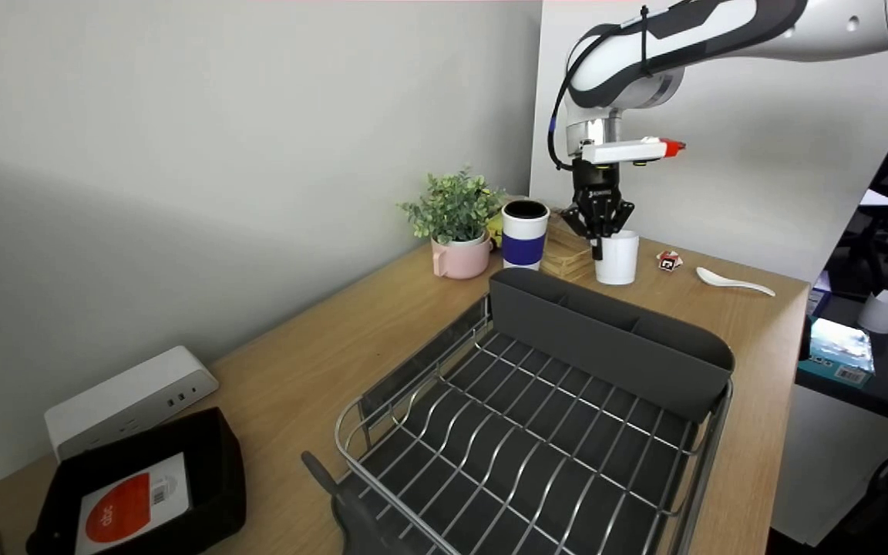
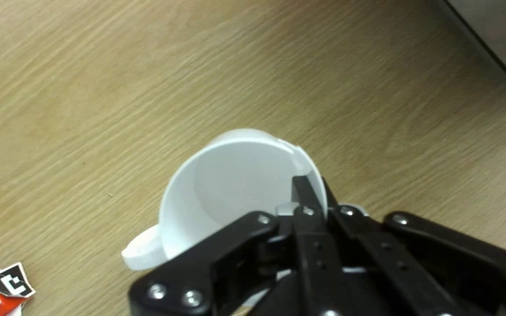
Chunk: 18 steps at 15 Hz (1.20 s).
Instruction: Remove the white mug from the dish rack and place it on the right side of the countertop
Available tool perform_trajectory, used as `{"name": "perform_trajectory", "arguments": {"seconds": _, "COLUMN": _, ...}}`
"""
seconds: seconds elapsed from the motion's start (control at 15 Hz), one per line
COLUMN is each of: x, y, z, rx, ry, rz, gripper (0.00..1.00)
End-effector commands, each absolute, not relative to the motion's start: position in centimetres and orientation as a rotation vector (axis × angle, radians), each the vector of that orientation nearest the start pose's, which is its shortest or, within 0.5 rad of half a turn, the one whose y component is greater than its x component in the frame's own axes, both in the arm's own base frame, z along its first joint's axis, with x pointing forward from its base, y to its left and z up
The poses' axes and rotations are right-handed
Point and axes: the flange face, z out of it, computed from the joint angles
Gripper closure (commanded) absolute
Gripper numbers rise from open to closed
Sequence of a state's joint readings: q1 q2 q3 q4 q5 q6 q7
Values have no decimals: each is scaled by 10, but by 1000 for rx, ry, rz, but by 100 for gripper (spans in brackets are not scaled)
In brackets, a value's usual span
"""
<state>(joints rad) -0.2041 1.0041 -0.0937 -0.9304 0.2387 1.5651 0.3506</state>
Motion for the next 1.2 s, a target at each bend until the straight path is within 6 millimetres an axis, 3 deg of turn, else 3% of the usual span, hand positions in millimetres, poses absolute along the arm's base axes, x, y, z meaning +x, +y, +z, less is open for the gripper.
{"name": "perform_trajectory", "arguments": {"seconds": 0.0, "x": 722, "y": -175, "z": 252, "rx": -2810, "ry": 807, "rz": 550, "gripper": 99}}
{"name": "perform_trajectory", "arguments": {"seconds": 0.33, "x": 718, "y": -187, "z": 244, "rx": -2878, "ry": 555, "rz": 556, "gripper": 99}}
{"name": "perform_trajectory", "arguments": {"seconds": 0.93, "x": 682, "y": -202, "z": 227, "rx": -2996, "ry": 218, "rz": 1056, "gripper": 99}}
{"name": "perform_trajectory", "arguments": {"seconds": 1.13, "x": 687, "y": -204, "z": 225, "rx": -3027, "ry": 169, "rz": 1016, "gripper": 99}}
